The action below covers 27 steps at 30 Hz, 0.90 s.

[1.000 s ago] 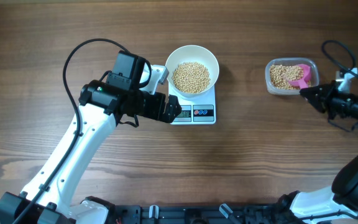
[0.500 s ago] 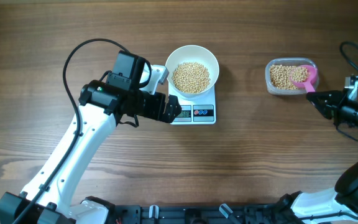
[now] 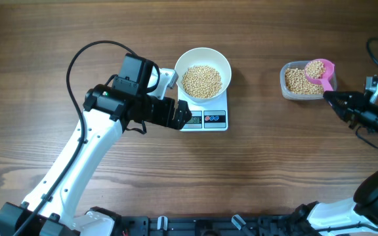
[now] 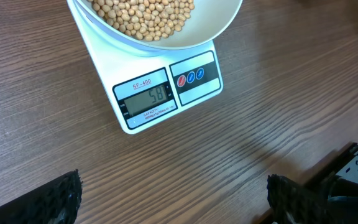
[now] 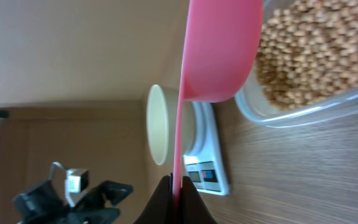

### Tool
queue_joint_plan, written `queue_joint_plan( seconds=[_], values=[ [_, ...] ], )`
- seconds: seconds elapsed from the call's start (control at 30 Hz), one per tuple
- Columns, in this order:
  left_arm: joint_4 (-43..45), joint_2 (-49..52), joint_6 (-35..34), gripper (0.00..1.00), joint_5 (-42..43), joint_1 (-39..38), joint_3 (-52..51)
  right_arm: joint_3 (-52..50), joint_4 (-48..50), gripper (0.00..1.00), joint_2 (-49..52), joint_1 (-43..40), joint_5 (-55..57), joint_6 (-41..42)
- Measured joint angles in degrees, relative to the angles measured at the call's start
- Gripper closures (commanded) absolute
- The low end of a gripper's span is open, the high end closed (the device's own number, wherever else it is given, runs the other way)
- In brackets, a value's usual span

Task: Scoop item into bowl and weigh 150g on scale
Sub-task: 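Carry the filled scoop left over the white bowl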

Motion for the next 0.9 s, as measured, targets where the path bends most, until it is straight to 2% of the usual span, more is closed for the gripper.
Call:
queue_joint_plan(
  seconds=[0.3,0.67,0.8,0.9],
  values=[
    [0.00,0.00,0.00,0.00,0.00,0.00,0.00,-0.02,-3.65,0.96,0.00,2.99,-8.83,-2.49],
    [0.00,0.00,0.00,0.00,0.00,0.00,0.00,0.11,-3.34,0.96,0.00,19.91,-12.50,-2.71],
    [-0.02,0.00,0.00,0.00,0.00,0.00,0.00,2.36,1.57,0.96,0.00,25.77,-12.41,0.52],
    [0.00,0.00,0.00,0.00,0.00,0.00,0.00,4.31,8.72,0.96,0.00,30.67,-9.97,6.73]
  ],
)
